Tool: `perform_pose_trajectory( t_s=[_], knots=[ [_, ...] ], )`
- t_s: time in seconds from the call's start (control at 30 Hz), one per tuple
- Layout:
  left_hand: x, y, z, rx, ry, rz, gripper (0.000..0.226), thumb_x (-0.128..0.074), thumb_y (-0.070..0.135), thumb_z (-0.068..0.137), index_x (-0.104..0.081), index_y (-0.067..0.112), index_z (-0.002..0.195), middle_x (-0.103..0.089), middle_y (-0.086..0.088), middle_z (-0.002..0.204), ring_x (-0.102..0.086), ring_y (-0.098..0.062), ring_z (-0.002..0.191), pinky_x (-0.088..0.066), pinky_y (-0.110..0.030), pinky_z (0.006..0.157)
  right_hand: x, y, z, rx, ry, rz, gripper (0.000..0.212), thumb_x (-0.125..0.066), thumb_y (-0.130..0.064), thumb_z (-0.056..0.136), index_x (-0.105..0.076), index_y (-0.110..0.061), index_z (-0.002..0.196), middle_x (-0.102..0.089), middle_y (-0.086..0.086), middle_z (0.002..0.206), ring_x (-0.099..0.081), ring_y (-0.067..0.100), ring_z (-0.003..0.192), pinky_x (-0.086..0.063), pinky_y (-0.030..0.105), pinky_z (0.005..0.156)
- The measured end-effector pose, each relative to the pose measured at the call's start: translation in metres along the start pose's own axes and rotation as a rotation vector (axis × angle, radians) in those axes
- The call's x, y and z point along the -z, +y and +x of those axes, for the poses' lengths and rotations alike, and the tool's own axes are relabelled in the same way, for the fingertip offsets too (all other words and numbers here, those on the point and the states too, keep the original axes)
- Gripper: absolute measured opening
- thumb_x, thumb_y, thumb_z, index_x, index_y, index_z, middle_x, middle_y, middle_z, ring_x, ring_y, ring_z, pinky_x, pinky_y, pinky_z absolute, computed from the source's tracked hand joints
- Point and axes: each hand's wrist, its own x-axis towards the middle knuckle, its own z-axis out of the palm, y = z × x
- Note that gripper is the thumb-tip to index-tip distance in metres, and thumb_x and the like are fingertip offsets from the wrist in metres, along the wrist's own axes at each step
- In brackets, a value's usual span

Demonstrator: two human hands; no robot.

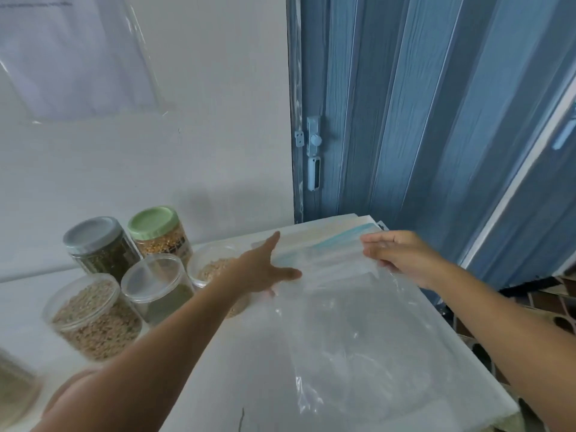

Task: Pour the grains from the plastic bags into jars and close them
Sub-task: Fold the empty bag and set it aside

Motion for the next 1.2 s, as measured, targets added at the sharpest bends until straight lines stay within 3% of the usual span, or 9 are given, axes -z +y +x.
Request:
perform_pose_trajectory(
  t_s=[0.1,0.27,0.37,0.5,0.77,0.97,1.07,1.13,1.2],
  knots=[
    [-0.007,0.01,0.005,0.036,0.101,0.44,0.114,-0.073,0.064,0.087,0.005,0.033,0.166,-0.062,-0.013,0.137,-0.068,-0.026,0.098,-0.051,-0.039,0.097,-0.001,0.013,0.008,0.028,-0.036,-0.038,0.031,-0.077,-0.008,0.092,-0.074,-0.013,0.122,-0.073,-0.002,0.095,-0.055,0.002,0.051,-0.043,0.013,0.051],
    [-0.012,0.044,0.015,0.053,0.222,0.687,0.062,-0.062,0.052,0.099,-0.04,0.017,0.145,-0.057,-0.014,0.129,-0.06,-0.037,0.118,-0.049,-0.043,0.09,0.004,0.026,0.014,0.067,-0.058,-0.026,0.03,-0.075,-0.007,0.094,-0.073,-0.015,0.122,-0.07,-0.007,0.093,-0.057,-0.003,0.049,-0.043,0.008,0.051],
    [-0.018,0.057,0.04,-0.07,0.297,0.658,0.041,-0.052,0.027,0.105,-0.041,0.019,0.144,-0.06,-0.011,0.125,-0.059,-0.036,0.118,-0.05,-0.045,0.091,0.008,0.033,0.015,0.067,-0.091,-0.021,0.03,-0.075,-0.009,0.093,-0.074,-0.018,0.122,-0.072,-0.006,0.092,-0.056,-0.003,0.049,-0.044,0.009,0.052],
    [-0.03,0.055,0.074,-0.105,0.22,0.519,0.054,-0.041,0.006,0.103,-0.037,0.026,0.154,-0.065,-0.009,0.13,-0.061,-0.033,0.116,-0.052,-0.043,0.09,0.016,0.043,0.016,0.063,-0.106,0.002,0.03,-0.076,-0.008,0.093,-0.074,-0.016,0.122,-0.066,-0.015,0.078,-0.053,-0.001,0.047,-0.044,0.011,0.053],
    [-0.043,0.046,0.094,-0.014,0.023,0.357,0.063,-0.054,0.01,0.097,-0.041,0.031,0.154,-0.063,-0.006,0.137,-0.06,-0.027,0.117,-0.049,-0.034,0.096,0.03,0.051,0.02,0.011,-0.126,0.073,0.03,-0.081,-0.011,0.089,-0.076,-0.02,0.118,-0.076,-0.004,0.11,-0.063,-0.003,0.06,-0.049,0.011,0.059],
    [-0.043,0.037,0.102,-0.051,0.082,0.238,0.064,-0.074,0.007,0.09,-0.05,0.027,0.146,-0.068,-0.003,0.112,-0.061,-0.021,0.101,-0.046,-0.029,0.088,0.028,0.051,0.022,0.013,-0.118,0.081,0.028,-0.081,-0.014,0.089,-0.077,-0.024,0.115,-0.076,-0.009,0.108,-0.062,-0.001,0.06,-0.048,0.015,0.061],
    [-0.037,0.036,0.105,-0.056,0.131,0.162,0.056,-0.084,0.019,0.086,-0.058,0.026,0.136,-0.064,0.003,0.096,-0.061,-0.015,0.087,-0.045,-0.025,0.075,0.03,0.048,0.023,-0.002,-0.093,0.104,0.027,-0.081,-0.012,0.089,-0.078,-0.022,0.113,-0.074,-0.012,0.088,-0.056,-0.002,0.052,-0.045,0.011,0.053],
    [-0.033,0.035,0.106,-0.042,0.098,0.155,0.052,-0.085,0.036,0.085,-0.06,0.029,0.131,-0.065,0.003,0.101,-0.062,-0.016,0.091,-0.047,-0.026,0.075,0.033,0.048,0.022,-0.018,-0.079,0.134,0.025,-0.081,-0.011,0.088,-0.078,-0.021,0.111,-0.074,-0.012,0.084,-0.053,-0.002,0.049,-0.043,0.009,0.051],
    [-0.031,0.033,0.106,-0.007,0.03,0.152,0.043,-0.07,0.042,0.096,-0.062,0.026,0.135,-0.065,-0.001,0.12,-0.063,-0.022,0.107,-0.052,-0.033,0.09,0.035,0.05,0.02,-0.024,-0.083,0.134,0.026,-0.081,-0.011,0.088,-0.078,-0.02,0.112,-0.075,-0.012,0.085,-0.052,-0.002,0.049,-0.042,0.009,0.051]
  ],
)
